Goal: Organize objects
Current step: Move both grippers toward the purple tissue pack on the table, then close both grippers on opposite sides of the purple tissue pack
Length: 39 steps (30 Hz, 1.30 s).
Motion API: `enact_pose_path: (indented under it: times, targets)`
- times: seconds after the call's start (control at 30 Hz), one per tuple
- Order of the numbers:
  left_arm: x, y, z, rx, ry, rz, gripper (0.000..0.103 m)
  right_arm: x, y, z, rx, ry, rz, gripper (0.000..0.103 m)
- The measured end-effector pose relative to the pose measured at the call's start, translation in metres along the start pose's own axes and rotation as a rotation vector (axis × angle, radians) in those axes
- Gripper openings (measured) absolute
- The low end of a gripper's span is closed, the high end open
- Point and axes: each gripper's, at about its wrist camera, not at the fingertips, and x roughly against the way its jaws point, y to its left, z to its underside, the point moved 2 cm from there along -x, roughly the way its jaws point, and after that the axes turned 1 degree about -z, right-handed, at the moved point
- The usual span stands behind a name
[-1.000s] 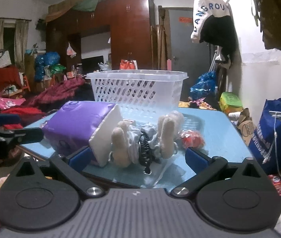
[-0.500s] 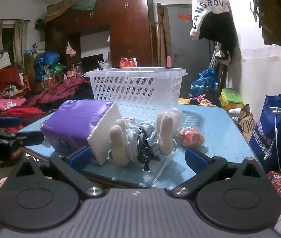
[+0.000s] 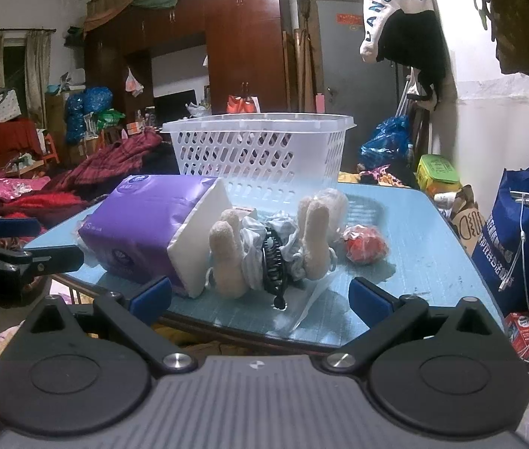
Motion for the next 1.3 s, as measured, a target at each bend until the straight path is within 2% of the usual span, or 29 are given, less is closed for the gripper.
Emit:
enact_pose_path:
  times: [1.0,1.03,1.1,1.17,1.27,1.3]
  targets:
    - [0.001,0.004,-0.001,0.014,-0.019,0.000,0.103,0.000,0.000,-0.001,0.008,-0.006,-0.005,0.103]
    - [0.003,0.005,-0.002,0.025,-0.042,0.012,0.103,0.000,-0.001,0.000,0.010,-0.017,-0.003,0.103]
    - [0.013,0.009,-0.004,0.054,-0.135,0.086,0.103,0.003,-0.002,0.000,0.027,-0.069,0.011,0.103]
    - [0.023,0.015,-0.007,0.083,-0.227,0.143,0.103,0.008,-0.005,0.001,0.046,-0.159,0.020,0.103]
    - [0.030,0.024,-0.008,0.097,-0.358,0.145,0.103,0.013,-0.019,0.007,0.054,-0.320,-0.030,0.103]
    - [0.030,0.026,-0.008,0.095,-0.393,0.140,0.103,0.012,-0.024,0.008,0.047,-0.344,-0.038,0.103]
